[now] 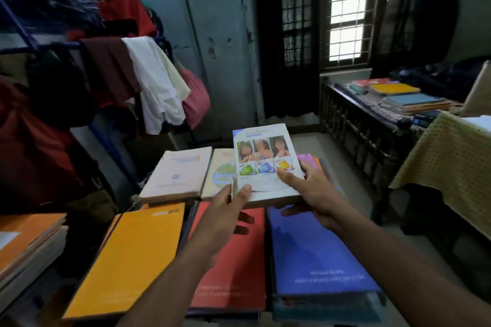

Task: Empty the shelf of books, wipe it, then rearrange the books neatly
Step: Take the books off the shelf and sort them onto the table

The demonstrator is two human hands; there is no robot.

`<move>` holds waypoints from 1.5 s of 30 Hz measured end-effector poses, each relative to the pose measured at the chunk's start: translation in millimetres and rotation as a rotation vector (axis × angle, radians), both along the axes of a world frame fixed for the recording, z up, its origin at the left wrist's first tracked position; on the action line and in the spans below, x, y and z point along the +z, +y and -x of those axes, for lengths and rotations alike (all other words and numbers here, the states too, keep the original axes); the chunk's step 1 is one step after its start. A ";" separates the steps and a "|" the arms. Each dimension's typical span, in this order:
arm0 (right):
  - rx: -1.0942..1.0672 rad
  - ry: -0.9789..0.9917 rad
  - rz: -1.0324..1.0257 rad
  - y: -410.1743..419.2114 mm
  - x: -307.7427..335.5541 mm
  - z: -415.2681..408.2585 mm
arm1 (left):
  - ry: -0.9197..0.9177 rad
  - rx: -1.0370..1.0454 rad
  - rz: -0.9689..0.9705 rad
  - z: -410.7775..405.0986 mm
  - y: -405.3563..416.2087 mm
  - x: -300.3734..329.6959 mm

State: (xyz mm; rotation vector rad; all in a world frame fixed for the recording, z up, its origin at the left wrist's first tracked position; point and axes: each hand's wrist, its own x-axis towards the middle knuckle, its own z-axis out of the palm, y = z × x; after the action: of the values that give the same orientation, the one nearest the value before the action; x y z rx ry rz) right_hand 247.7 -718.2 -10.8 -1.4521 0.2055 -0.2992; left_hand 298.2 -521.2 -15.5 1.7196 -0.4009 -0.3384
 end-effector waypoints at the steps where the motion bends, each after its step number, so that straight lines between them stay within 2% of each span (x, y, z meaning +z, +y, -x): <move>1: -0.035 -0.001 0.002 -8.4 -0.7 -8.5 | -0.036 0.012 -0.053 -4.0 -1.2 -6.6; 3: -0.109 -0.001 0.018 -33.6 -4.3 -29.3 | -0.177 0.013 -0.313 -12.3 2.5 -22.8; 6: -0.174 0.068 0.011 -74.0 -9.7 -60.9 | -0.476 -0.116 -0.817 -16.3 9.7 -43.9; 9: -0.211 0.188 0.036 -104.9 -18.7 -86.8 | -0.620 -0.201 -1.055 -20.1 9.4 -51.0; 17: -0.103 0.539 0.183 -131.8 -33.6 -109.9 | -0.671 -0.199 -1.162 -25.1 6.5 -44.5; 21: -0.112 0.596 0.424 -132.9 -31.7 -115.2 | -0.681 -0.209 -1.172 -23.6 4.9 -45.2; 24: -0.093 0.717 0.648 -131.3 -30.9 -121.1 | -0.668 -0.228 -1.165 -22.7 7.2 -41.9; 26: -0.106 0.769 0.813 -127.2 -29.9 -121.2 | -0.643 -0.231 -1.096 -23.4 10.6 -39.8; 28: -0.242 0.779 1.095 -120.9 -29.3 -121.5 | -0.604 -0.230 -0.967 -24.0 17.3 -37.6; 30: -0.326 0.633 1.248 -96.9 -19.9 -120.7 | -0.585 -0.206 -0.829 -27.5 24.4 -34.5; 31: -0.294 0.519 1.261 -75.9 -12.1 -119.8 | -0.575 -0.174 -0.763 -30.2 28.5 -31.1; 36: 0.093 0.090 1.268 71.1 17.3 -110.0 | -0.585 0.052 -0.445 -25.7 78.0 2.5; 39: 0.280 -0.111 1.230 155.1 31.3 -96.5 | -0.575 0.228 -0.387 -4.6 146.5 15.3; 42: 0.451 -0.323 1.180 251.2 39.1 -79.2 | -0.493 0.515 -0.375 31.7 243.3 15.7; 45: 0.627 -0.432 1.171 335.9 39.5 -56.1 | -0.408 0.730 -0.375 66.2 326.6 10.1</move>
State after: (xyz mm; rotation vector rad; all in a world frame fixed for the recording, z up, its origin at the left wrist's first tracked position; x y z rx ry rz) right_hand 303.8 -382.4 28.7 -2.4349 -0.9139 -0.2005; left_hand 232.0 -194.5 -5.4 2.1716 0.0279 0.5047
